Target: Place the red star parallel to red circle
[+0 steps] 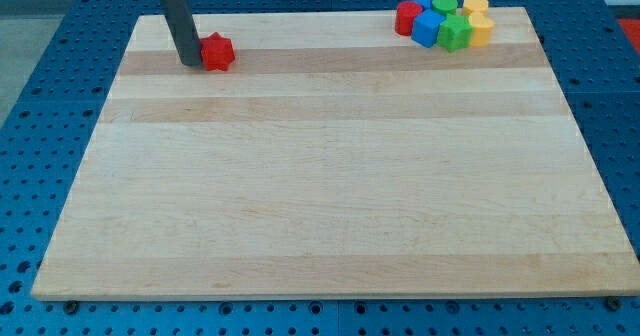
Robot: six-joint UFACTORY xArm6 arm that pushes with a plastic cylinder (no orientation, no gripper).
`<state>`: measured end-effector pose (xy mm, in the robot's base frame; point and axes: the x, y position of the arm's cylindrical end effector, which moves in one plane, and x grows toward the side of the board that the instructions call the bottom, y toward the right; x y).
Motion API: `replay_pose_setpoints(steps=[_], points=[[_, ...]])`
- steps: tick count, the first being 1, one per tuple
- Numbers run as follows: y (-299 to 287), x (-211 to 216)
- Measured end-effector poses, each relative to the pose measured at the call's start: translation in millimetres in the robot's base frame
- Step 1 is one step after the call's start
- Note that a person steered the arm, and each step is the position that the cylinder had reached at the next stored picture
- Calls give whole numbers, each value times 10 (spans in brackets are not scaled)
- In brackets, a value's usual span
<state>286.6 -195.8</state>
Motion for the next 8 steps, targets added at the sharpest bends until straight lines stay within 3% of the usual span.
replay_pose_setpoints(steps=[5,8], points=[[1420,-26],[1871,-162]])
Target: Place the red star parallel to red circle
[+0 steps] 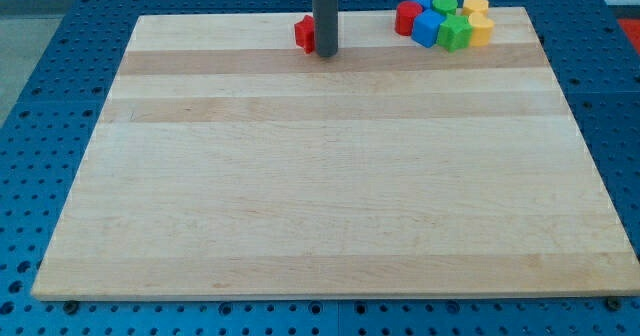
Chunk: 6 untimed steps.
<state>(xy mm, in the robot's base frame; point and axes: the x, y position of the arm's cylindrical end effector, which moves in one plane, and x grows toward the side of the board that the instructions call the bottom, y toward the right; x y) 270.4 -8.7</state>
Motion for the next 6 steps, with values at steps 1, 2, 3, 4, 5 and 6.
replay_pose_setpoints(steps=[1,2,3,4,5,6], points=[[-105,-180],[-224,-235],[-339,-226],[-496,-225],[-502,-204],[-705,-163]])
